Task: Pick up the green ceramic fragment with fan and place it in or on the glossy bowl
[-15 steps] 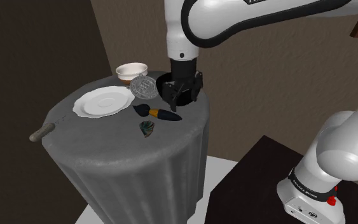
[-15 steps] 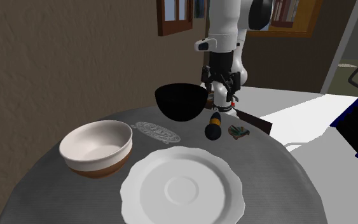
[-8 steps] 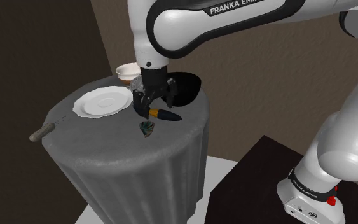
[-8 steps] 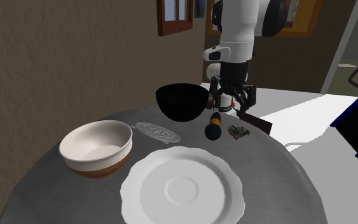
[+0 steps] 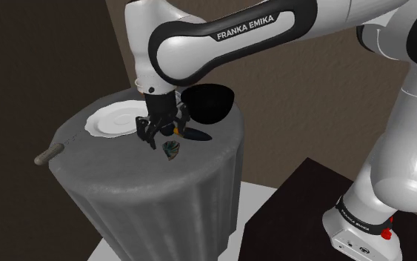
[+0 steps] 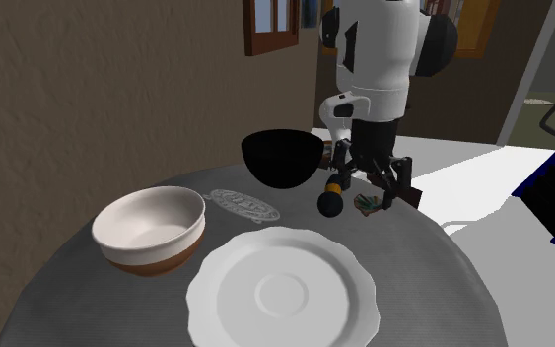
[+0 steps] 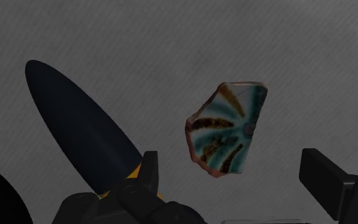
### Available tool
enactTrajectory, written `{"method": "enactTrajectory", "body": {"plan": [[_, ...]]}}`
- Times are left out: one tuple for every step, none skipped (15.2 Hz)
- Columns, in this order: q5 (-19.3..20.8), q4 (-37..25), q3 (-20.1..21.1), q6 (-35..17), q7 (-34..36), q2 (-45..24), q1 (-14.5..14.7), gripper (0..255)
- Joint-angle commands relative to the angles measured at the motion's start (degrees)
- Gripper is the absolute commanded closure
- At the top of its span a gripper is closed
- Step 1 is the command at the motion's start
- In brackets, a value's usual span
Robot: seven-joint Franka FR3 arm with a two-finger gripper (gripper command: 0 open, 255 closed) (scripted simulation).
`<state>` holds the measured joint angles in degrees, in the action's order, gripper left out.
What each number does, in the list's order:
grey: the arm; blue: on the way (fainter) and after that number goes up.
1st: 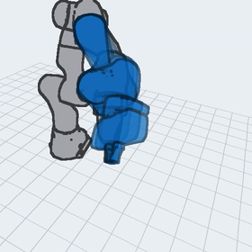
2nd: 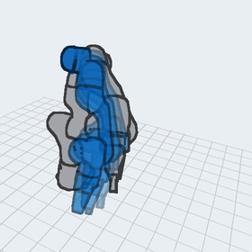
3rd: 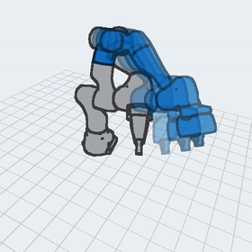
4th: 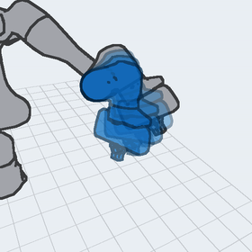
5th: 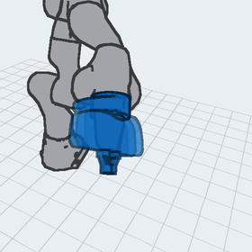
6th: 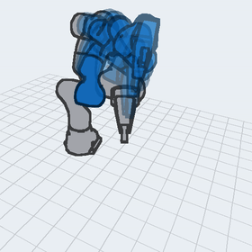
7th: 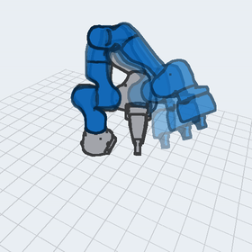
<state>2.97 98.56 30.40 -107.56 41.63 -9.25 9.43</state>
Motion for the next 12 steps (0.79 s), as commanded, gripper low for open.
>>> {"method": "enactTrajectory", "body": {"plan": [[0.3, 1.0, 0.0, -1.5, 0.2, -0.5, 0.1, 0], [0.4, 1.6, -0.1, -2.2, 0.3, -0.7, 0.1, 0], [0.5, 2.0, -0.1, -2.7, 0.3, -0.8, 0.1, 0], [0.4, 2.0, 0.0, -2.7, 0.3, -0.8, 0.1, 0], [0.5, 2.0, 0.0, -2.7, 0.3, -0.8, 0.1, 0], [0.5, 2.0, 0.0, -2.7, 0.3, -0.8, 0.1, 0], [0.5, 2.0, 0.0, -2.7, 0.3, -0.8, 0.1, 0], [0.5, 2.0, 0.0, -2.7, 0.3, -0.8, 0.1, 0], [0.5, 2.0, 0.0, -2.7, 0.3, -0.8, 0.1, 0], [0.5, 2.0, 0.0, -2.7, 0.3, -0.8, 0.1, 0], [0.5, 1.9, 0.0, -2.6, 0.3, -0.8, 0.1, 255], [0.4, 2.1, 0.0, -2.7, 0.2, -0.7, 0.0, 255]]}}
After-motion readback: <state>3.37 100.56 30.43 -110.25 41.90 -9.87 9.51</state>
